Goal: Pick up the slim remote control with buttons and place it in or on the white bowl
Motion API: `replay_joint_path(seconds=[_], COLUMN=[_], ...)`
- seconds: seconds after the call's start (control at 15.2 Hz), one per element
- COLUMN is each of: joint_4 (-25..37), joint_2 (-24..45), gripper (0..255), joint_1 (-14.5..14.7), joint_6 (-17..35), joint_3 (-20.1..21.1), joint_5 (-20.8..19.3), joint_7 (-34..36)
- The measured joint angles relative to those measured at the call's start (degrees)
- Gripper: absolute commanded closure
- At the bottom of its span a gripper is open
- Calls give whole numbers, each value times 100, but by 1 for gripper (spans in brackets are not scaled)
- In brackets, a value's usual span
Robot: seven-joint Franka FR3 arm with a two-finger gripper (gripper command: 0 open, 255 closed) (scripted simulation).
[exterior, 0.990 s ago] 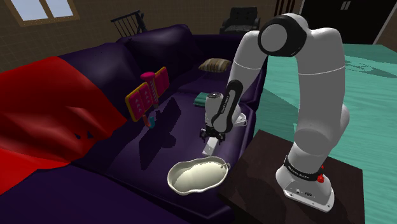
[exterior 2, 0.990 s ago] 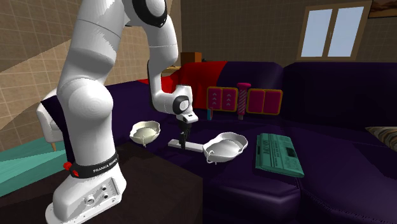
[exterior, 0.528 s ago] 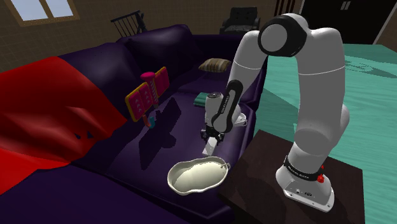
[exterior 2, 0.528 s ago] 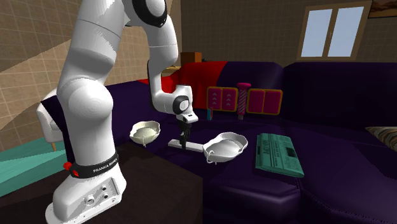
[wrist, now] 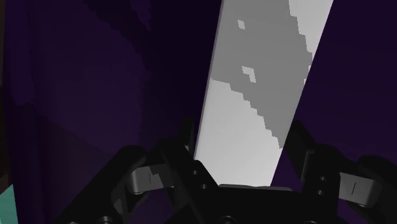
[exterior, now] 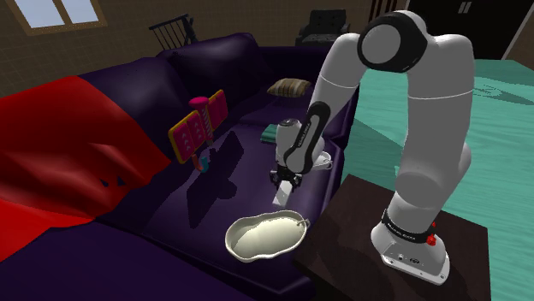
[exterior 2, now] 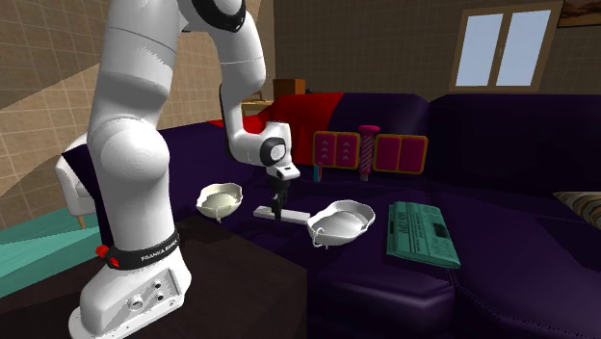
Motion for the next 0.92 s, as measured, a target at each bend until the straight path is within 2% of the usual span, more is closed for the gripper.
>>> replay_joint_path(seconds=[0.33,0.92], joint_4=[-73,-145], joint_2=[-432,-1280], gripper=[255,255], joint_1=[-186,-335], joint_6=[-356,-1106], joint_3=[222,499], joint_5=[252,797], joint_7=[-206,-570])
